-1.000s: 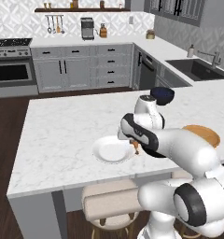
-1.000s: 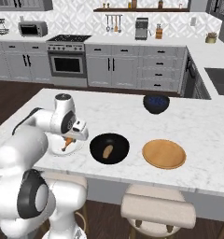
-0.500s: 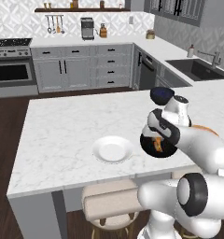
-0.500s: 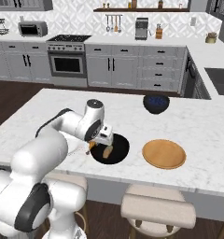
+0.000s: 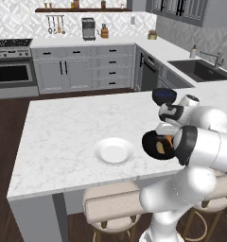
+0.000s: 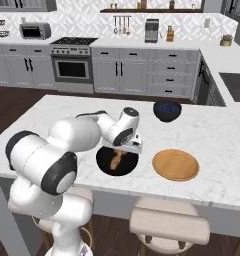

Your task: Pick the chicken drumstick and sweet potato from their plates and place them in the bowl. Then put the bowl in the fridge.

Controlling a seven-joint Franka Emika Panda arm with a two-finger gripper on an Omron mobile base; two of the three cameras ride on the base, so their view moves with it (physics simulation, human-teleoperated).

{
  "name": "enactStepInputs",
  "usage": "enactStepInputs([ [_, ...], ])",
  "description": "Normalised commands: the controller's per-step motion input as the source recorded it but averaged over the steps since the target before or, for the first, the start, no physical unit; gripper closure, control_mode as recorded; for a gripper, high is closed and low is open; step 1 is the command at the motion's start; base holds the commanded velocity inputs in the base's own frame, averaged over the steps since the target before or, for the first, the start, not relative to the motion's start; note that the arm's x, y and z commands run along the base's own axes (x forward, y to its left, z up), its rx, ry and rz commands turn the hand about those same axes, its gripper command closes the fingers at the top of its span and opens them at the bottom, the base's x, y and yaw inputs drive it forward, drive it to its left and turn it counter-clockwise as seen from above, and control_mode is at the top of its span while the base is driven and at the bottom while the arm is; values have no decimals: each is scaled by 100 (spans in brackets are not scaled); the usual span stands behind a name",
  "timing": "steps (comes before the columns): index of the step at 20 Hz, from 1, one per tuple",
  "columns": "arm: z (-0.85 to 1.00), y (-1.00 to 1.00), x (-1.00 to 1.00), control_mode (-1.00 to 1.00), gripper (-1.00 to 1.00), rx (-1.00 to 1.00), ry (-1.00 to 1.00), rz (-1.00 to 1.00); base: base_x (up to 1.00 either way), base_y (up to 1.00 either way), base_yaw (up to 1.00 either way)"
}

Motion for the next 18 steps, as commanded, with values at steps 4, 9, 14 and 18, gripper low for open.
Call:
enactStepInputs([
  [4, -33, -4, 7, -100, 100, -7, -4, 5, 0, 0, 0],
  [9, -32, 11, 0, -100, 100, -7, -2, 0, 0, 0, 0],
  [14, -38, 5, 1, -100, 100, -3, 0, 0, 0, 0, 0],
  [18, -29, 22, 7, -100, -100, -1, 0, 0, 0, 0, 0],
])
